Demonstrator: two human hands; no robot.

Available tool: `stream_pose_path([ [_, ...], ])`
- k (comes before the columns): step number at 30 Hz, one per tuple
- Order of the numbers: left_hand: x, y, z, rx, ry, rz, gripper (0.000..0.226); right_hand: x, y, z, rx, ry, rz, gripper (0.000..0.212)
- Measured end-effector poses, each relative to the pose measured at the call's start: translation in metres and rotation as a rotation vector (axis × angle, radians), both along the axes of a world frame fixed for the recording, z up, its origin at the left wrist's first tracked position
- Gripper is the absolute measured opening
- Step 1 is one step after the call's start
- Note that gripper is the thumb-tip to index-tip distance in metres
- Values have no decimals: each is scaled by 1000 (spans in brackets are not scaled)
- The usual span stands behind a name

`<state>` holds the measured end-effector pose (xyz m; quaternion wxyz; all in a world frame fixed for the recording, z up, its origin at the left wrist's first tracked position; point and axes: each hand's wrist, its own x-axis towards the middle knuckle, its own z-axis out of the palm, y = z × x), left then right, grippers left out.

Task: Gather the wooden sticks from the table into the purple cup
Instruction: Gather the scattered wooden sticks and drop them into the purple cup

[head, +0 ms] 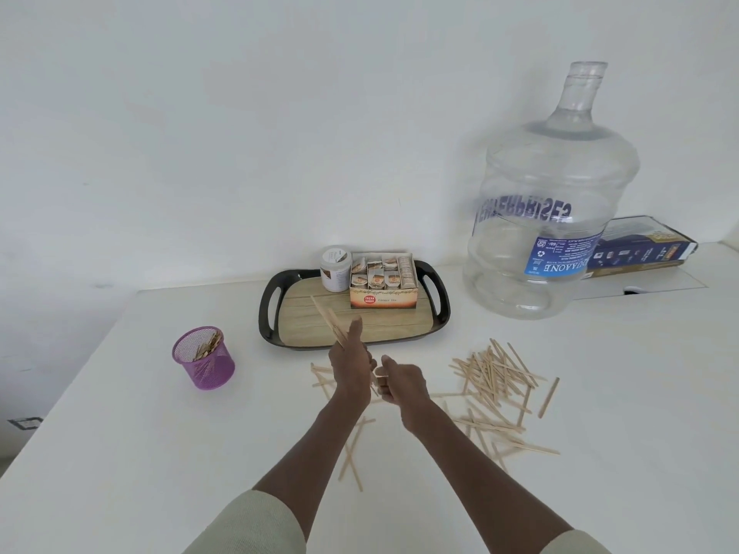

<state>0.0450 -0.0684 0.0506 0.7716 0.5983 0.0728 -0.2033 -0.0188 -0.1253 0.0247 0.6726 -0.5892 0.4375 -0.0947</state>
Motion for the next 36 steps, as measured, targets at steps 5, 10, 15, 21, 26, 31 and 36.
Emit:
stream_pose_path([
  [5,-16,-6,10,-35,-50,-12,43,-5,5,12,627,-351,-86,42],
  [10,-22,-8,14,-18,-162,-51,38,3,2,25,830,-450,-92,48],
  [15,-21,-10,24,23,-182,-10,45,5,5,32,880,-482,-49,53],
  [21,-26,-15,40,9,-242,19,42,3,6,31,895,-499,-56,51],
  [26,-33,-11,41,39,-348,-70,34,3,7,38,967,-615,-40,54],
  [31,-34,-5,39,80,-326,-58,39,8,6,39,924,-610,-13,61],
  [36,-31,-4,50,85,-336,-30,46,1,16,41,1040,-625,-22,57],
])
